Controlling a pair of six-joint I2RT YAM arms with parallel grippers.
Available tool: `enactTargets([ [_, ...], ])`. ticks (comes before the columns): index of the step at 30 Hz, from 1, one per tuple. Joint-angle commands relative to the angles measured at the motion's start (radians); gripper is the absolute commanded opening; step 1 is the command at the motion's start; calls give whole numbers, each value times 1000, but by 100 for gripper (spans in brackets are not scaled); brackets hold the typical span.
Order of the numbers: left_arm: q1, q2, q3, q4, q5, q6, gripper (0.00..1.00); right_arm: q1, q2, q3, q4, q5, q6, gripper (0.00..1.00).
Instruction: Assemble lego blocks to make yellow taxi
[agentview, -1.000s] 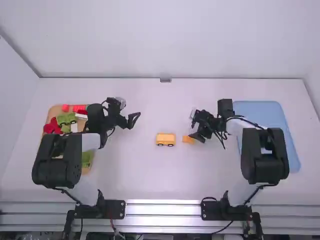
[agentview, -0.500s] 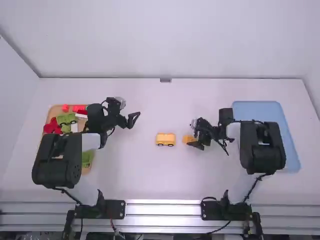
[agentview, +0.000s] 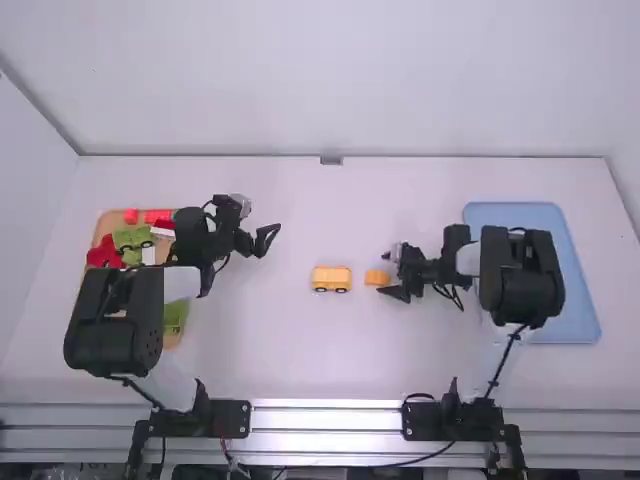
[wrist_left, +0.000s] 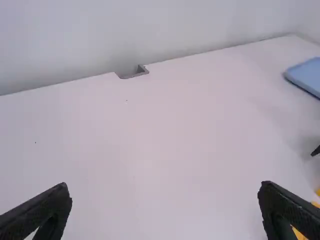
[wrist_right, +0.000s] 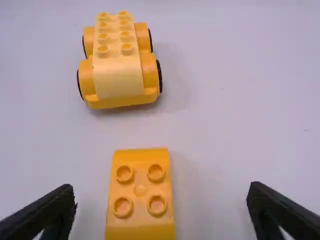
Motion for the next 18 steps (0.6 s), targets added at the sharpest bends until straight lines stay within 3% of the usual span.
enactTargets([
  [1, 6, 3, 12, 2, 8, 6, 99, 3, 31, 13, -3, -5, -18, 80],
  [5, 6, 3, 12, 2, 8, 7, 99, 6, 31, 13, -9, 17, -17, 64],
  [9, 6, 3, 12, 4, 8, 6, 99, 17, 31, 13, -14, 45, -17, 34],
  [12, 6, 3, 12, 4, 21, 7, 99, 24, 31, 13, -17, 53, -17, 30],
  [15, 6, 3, 12, 7, 97, 14, 99, 19, 31, 13, -16, 34, -18, 19],
  [18, -1, 3, 12, 1, 277, 143, 99, 21, 29, 24, -19, -8, -2, 18],
])
